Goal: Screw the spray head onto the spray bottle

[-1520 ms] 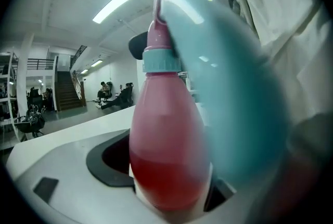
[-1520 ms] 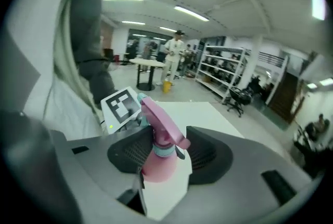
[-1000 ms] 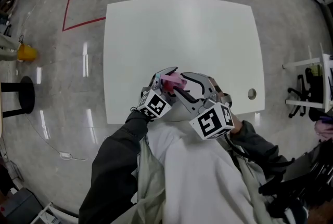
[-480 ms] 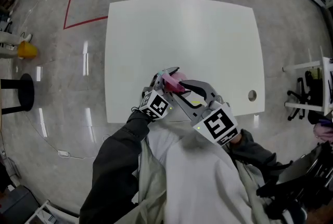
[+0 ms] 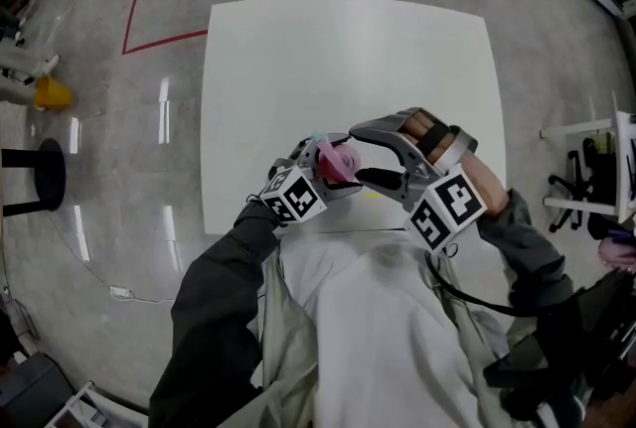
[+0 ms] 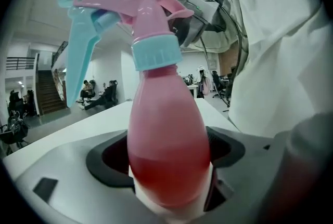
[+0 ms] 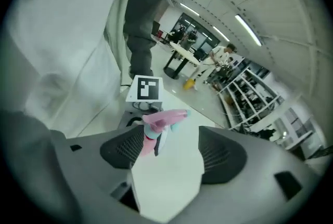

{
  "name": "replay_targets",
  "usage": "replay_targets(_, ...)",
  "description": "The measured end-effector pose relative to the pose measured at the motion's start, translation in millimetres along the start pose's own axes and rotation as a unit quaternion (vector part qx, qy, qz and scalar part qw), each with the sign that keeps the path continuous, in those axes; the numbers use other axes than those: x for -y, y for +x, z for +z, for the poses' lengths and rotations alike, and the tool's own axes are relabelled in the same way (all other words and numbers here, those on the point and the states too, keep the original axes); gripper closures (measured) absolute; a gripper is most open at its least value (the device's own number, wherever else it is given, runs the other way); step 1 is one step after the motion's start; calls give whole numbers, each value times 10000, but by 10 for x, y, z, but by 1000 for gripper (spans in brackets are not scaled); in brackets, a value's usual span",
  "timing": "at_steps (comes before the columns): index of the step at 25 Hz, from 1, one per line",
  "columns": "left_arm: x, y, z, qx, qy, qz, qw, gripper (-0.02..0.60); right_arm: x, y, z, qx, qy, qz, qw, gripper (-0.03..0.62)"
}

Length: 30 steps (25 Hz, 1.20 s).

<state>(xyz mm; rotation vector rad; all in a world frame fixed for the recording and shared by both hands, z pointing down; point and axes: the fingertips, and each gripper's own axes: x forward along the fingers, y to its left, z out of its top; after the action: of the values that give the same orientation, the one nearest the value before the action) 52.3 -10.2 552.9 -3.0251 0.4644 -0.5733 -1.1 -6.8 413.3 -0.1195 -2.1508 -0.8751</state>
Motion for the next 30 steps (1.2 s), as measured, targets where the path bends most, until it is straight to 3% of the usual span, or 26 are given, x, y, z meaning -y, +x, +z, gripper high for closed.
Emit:
replay_targets(2,58,9,-2,-72,97,-261,9996,158,-47,40,30,38,-198,479,9987,256)
replay_targets(5,90,3,-6,-212,282,-637,9973,158,-67,130,-17,-275,-1450,926,9847,247)
replay_targets(8,80,3,1,-284,379,-853,9952,158,-49,200,89,-207,-2634,1285,9559,235)
replay_targets(10,82,8,13,-296,396,-907,9946,158,-66,257,136,-134,-3465,1437,9269,224)
replay_targets(12,87,14,21,-303,391,-905,9947,158,-150,317,150,-33,-3856,1719,9065,224)
replay_targets(14,106,37,30,-304,374,-869,9951,158,-257,359,112,42,-3946,1979,8973,226)
replay_targets(16,120,58,34,-289,342,-810,9957,158,-295,371,66,8,-3677,2009,9080,226)
replay_targets(20,89,39,13,-134,183,-542,9983,158,-218,392,-29,-206,-2176,1649,9618,238)
replay_targets(23,51,-11,1,-10,38,-345,9994,158,-191,360,-48,-271,-1272,1256,9835,303)
replay_targets(27,66,-19,2,-1,-19,-307,9995,158,-170,336,-16,-755,-625,880,9913,307)
replay_targets(30,92,10,25,-38,14,-323,9995,158,-185,361,-51,-1724,-790,925,9775,312)
